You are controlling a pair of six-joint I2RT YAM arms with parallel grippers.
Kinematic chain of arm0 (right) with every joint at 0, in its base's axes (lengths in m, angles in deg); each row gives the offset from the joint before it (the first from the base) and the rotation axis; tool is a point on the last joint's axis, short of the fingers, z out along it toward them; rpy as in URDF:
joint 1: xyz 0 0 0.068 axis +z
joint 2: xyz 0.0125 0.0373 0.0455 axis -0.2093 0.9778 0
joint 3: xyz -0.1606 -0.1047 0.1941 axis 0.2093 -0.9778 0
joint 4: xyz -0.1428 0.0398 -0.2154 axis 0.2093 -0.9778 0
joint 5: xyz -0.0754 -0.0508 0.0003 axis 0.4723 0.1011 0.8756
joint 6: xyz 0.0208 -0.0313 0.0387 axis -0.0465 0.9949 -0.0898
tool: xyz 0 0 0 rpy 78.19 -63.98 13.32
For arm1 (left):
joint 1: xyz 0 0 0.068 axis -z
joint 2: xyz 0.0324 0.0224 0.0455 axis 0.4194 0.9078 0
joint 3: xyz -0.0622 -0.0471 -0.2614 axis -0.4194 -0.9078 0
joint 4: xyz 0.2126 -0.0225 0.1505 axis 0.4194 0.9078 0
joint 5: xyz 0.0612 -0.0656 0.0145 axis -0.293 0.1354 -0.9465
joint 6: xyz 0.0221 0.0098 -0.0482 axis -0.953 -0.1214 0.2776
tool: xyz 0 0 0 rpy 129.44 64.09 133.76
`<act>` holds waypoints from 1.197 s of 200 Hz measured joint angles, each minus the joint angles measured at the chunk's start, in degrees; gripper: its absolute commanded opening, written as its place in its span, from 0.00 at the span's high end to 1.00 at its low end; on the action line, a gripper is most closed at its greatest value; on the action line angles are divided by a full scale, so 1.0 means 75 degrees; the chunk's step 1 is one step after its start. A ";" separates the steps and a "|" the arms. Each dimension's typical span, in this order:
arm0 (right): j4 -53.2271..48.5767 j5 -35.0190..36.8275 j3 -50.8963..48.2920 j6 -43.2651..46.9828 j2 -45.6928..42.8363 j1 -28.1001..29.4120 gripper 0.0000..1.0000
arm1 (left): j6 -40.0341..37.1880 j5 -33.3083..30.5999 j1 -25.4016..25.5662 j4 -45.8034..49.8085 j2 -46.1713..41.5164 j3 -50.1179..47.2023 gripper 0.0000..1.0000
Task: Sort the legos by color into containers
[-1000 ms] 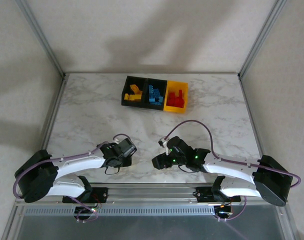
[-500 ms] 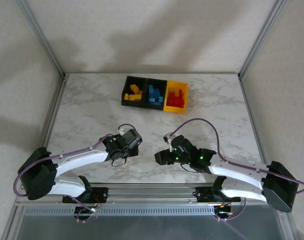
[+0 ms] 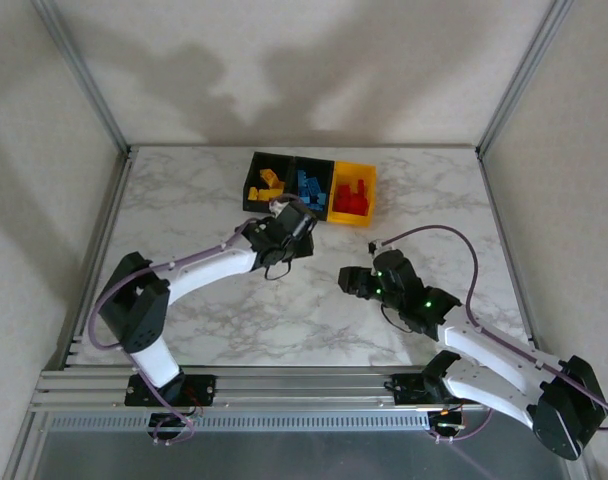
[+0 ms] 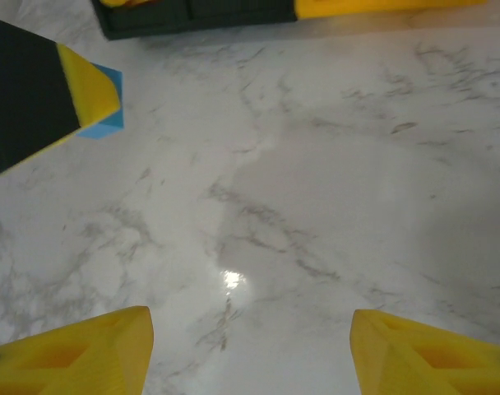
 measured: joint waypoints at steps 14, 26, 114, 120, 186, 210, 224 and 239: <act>0.0015 -0.0012 0.0087 -0.0029 0.0111 -0.0300 0.35 | -0.0125 0.0134 -0.0181 -0.0023 0.0358 0.0434 0.79; 0.0090 -0.0012 0.0213 -0.0026 0.0291 -0.0527 0.35 | -0.0242 0.0181 -0.0347 -0.0009 0.0679 0.0816 0.79; 0.0568 -0.0152 0.0729 -0.0090 0.1241 -0.0921 0.36 | -0.0737 0.0192 -0.1180 0.0329 0.3483 0.4401 0.78; 0.0568 -0.0154 0.0729 -0.0111 0.1241 -0.0921 0.36 | -0.0766 0.0192 -0.1218 0.0353 0.3669 0.4663 0.78; 0.0472 -0.0152 0.0723 -0.0364 0.0880 -0.0921 0.36 | -0.0933 0.0195 -0.1489 0.0906 0.5482 0.7207 0.75; 0.0341 -0.0149 0.0723 -0.0376 0.0714 -0.0921 0.36 | -0.0962 0.0198 -0.1533 0.1049 0.5671 0.7388 0.71; 0.0274 -0.0149 0.0723 -0.0376 0.0638 -0.0921 0.36 | -0.0985 0.0198 -0.1556 0.1087 0.5729 0.7434 0.68; 0.0204 -0.0137 0.0723 -0.0376 0.0536 -0.0921 0.36 | -0.1008 0.0201 -0.1580 0.1137 0.5741 0.7434 0.63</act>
